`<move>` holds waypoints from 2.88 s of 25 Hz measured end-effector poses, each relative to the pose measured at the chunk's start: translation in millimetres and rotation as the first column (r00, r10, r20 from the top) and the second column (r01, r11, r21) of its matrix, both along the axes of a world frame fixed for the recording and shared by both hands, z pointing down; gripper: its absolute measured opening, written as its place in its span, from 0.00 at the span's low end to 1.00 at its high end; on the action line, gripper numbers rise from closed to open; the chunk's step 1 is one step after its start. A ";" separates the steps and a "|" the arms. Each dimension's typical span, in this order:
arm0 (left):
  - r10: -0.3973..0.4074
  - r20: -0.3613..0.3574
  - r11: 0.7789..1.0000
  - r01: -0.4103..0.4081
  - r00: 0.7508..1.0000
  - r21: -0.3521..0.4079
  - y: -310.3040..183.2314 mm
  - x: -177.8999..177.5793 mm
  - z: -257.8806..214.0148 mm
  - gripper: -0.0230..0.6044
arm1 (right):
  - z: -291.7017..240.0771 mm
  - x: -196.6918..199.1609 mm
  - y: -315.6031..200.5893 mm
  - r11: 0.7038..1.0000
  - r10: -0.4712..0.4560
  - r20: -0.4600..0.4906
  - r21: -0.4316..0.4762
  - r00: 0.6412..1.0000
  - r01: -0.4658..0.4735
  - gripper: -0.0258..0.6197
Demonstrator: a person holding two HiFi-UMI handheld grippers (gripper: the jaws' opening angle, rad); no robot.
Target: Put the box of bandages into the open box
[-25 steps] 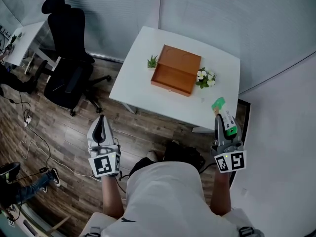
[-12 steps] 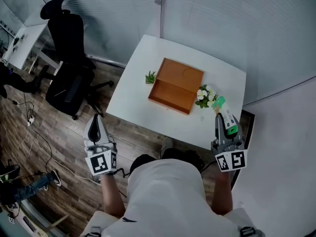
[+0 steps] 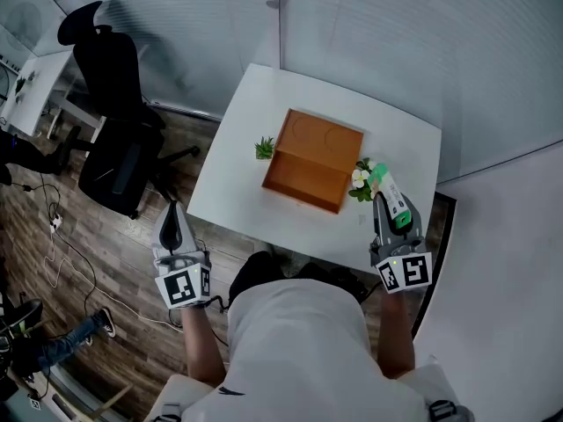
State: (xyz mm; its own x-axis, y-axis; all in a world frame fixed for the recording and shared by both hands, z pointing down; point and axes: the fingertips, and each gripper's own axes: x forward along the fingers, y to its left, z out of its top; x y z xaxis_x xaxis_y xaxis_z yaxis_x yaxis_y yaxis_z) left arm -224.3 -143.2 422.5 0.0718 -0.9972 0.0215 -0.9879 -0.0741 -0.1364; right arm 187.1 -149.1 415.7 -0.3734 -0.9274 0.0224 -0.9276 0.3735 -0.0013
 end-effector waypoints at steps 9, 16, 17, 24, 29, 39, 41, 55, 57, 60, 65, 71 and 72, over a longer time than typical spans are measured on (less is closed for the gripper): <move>0.015 0.017 1.000 -0.015 1.000 -0.007 -18.9 -13.4 3.7 0.04 | 39.0 -23.0 -30.6 0.998 0.012 -0.181 -0.054 0.983 -0.022 0.18; 0.012 0.028 1.000 -0.012 1.000 -0.024 -15.5 -17.9 13.4 0.04 | 117.8 -64.1 -54.2 0.994 -0.104 -0.738 -0.093 0.667 0.052 0.18; 0.009 0.029 1.000 -0.009 1.000 -0.025 -14.6 -19.2 13.3 0.04 | 133.0 -70.8 -55.6 0.991 -0.132 -0.803 -0.104 0.581 0.081 0.18; -0.009 0.038 1.000 0.010 0.999 -0.025 -7.4 -30.1 12.6 0.04 | 209.1 -96.0 -53.5 0.956 -0.272 -0.937 -0.235 0.222 0.177 0.18; -0.023 0.037 0.999 0.024 0.999 -0.031 -2.1 -37.3 14.6 0.04 | 218.8 -94.9 -52.9 0.943 -0.319 -0.922 -0.287 0.221 0.165 0.18; -0.026 0.030 0.999 0.027 0.999 -0.038 0.1 -40.6 18.5 0.04 | 213.5 -90.0 -55.3 0.932 -0.360 -0.890 -0.334 0.279 0.139 0.38; -0.018 0.032 0.999 0.020 0.999 -0.036 -0.2 -40.1 19.7 0.04 | 210.9 -89.9 -56.2 0.934 -0.357 -0.889 -0.331 0.286 0.137 0.38; 0.001 0.025 0.999 0.000 1.000 -0.043 -1.9 -29.5 21.5 0.04 | 128.9 -66.4 -64.6 0.982 -0.136 -0.626 -0.188 0.768 0.021 0.36; 0.005 0.026 0.999 -0.004 1.000 -0.042 -3.7 -27.6 22.0 0.04 | 101.9 -53.8 -65.7 0.989 -0.046 -0.484 -0.145 0.874 -0.027 0.36; 0.011 0.017 0.999 -0.010 1.000 -0.042 -6.1 -24.2 24.0 0.05 | 67.2 -34.6 -60.1 0.994 0.042 -0.239 -0.092 0.970 -0.066 0.32; 0.034 -0.001 0.999 -0.034 0.999 -0.038 -11.1 -14.1 24.7 0.04 | 28.6 -14.8 -29.5 0.994 0.106 0.004 0.031 0.994 -0.106 0.14; 0.060 -0.004 0.998 -0.060 0.998 -0.020 -18.2 -2.7 20.6 0.04 | 34.9 -4.0 -6.4 0.987 0.158 0.001 0.035 0.987 -0.158 0.04; 0.064 -0.001 0.998 -0.064 0.998 -0.018 -19.4 -1.4 19.8 0.04 | 35.1 -3.4 -5.8 0.987 0.160 0.000 0.034 0.987 -0.159 0.04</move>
State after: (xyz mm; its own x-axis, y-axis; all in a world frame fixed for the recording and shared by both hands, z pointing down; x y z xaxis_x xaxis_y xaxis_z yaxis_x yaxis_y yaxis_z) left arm -225.7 -162.7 442.2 0.1352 -0.9900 0.0392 -0.9812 -0.1393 -0.1337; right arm 183.7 -154.9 450.9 -0.2206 -0.9753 -0.0089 -0.9753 0.2205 0.0118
